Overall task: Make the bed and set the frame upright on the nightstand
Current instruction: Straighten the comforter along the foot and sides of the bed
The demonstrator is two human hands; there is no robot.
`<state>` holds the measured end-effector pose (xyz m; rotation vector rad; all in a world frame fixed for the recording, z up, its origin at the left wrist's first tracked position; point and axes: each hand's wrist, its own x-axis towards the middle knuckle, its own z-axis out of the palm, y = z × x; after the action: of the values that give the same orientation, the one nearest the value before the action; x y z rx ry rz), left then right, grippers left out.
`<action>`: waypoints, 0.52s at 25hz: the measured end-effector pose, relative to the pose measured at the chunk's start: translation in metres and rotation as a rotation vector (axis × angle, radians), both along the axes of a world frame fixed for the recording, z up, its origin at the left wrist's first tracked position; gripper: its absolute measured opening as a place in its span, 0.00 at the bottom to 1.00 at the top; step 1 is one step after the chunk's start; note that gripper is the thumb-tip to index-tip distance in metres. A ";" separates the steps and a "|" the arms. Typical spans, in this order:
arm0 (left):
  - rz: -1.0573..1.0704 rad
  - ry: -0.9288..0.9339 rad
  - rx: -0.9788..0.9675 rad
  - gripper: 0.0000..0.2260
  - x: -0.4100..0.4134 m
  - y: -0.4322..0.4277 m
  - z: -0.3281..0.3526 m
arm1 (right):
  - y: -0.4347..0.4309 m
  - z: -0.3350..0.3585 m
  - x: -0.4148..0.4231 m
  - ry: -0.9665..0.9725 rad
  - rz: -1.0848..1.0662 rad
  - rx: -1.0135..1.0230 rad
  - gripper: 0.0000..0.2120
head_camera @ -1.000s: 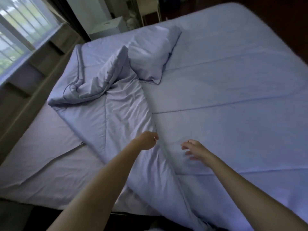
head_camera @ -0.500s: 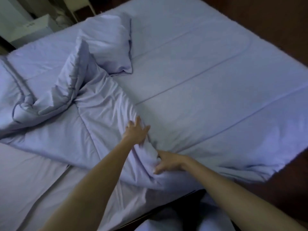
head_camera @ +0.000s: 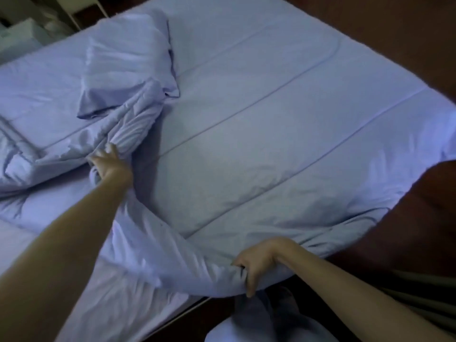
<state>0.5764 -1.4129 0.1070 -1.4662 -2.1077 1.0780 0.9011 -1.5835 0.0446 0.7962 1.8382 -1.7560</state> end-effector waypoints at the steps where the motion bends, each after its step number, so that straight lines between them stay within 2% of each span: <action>1: 0.064 -0.007 0.017 0.23 -0.018 -0.016 0.009 | 0.000 0.000 0.001 -0.009 0.016 0.031 0.23; 3: 0.232 -0.123 0.150 0.22 -0.050 -0.062 0.025 | -0.004 -0.009 0.003 -0.050 0.075 0.090 0.30; 6: 0.462 -0.323 0.352 0.21 -0.086 -0.155 0.044 | -0.009 -0.029 -0.003 -0.210 0.296 0.347 0.37; 9: 0.814 -0.482 0.515 0.25 -0.115 -0.268 0.043 | 0.000 -0.043 -0.018 -0.201 0.341 0.442 0.32; 13: 1.152 -0.602 0.558 0.23 -0.109 -0.414 0.024 | 0.003 -0.040 -0.061 -0.134 0.283 0.482 0.32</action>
<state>0.4675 -1.8267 0.1312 -0.2054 -3.4119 0.1706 0.8400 -1.5807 0.0047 0.7558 2.1859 -1.0733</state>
